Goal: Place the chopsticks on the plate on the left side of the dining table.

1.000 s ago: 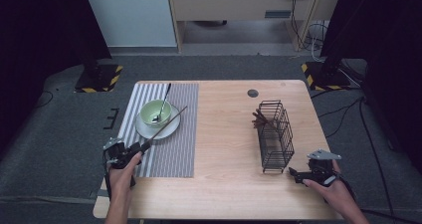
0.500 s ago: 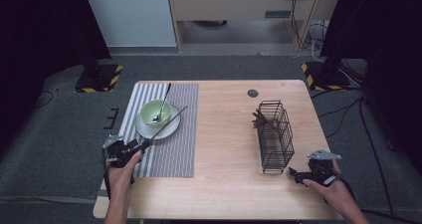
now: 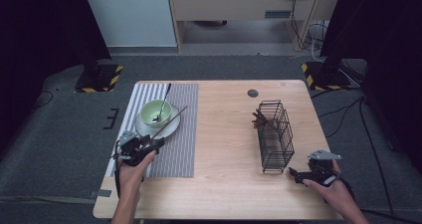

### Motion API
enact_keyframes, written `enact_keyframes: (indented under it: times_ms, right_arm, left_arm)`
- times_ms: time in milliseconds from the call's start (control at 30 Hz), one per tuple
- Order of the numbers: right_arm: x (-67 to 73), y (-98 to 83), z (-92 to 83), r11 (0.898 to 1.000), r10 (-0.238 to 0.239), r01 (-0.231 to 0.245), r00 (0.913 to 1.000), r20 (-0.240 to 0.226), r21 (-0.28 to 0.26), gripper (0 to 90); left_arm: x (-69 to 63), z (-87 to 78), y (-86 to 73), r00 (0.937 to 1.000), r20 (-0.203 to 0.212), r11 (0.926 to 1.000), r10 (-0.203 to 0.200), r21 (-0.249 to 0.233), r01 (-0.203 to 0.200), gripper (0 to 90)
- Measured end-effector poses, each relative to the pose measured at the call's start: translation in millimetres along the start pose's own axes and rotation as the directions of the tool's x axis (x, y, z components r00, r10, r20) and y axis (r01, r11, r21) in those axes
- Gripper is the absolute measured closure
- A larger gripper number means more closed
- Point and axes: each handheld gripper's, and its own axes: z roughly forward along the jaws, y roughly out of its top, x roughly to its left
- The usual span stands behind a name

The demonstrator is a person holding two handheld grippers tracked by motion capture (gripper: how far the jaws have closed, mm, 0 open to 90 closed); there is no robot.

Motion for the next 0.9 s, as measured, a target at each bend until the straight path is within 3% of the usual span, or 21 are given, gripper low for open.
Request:
enact_keyframes:
  times_ms: [233, 600, 900]
  right_arm:
    - [0.1, 0.0, 0.0, 1.000, 0.001, -0.001, 1.0000, 0.000, 0.000, 0.3]
    - [0.0, 0.0, 0.0, 1.000, 0.000, 0.000, 1.0000, 0.000, 0.000, 0.4]
    - [0.1, 0.0, 0.0, 1.000, 0.002, -0.002, 1.0000, -0.001, 0.000, 0.3]
  left_arm:
    - [-22.8, 14.2, 1.9, 0.9977, 0.060, 0.9986, 0.031, 0.041, -0.033, 29.3]
    - [-38.8, 34.5, 11.7, 0.9951, 0.094, 0.9964, 0.030, 0.076, -0.037, 27.3]
    - [-59.8, 52.5, 25.8, 0.9899, 0.122, 0.9929, 0.072, 0.085, -0.082, 25.4]
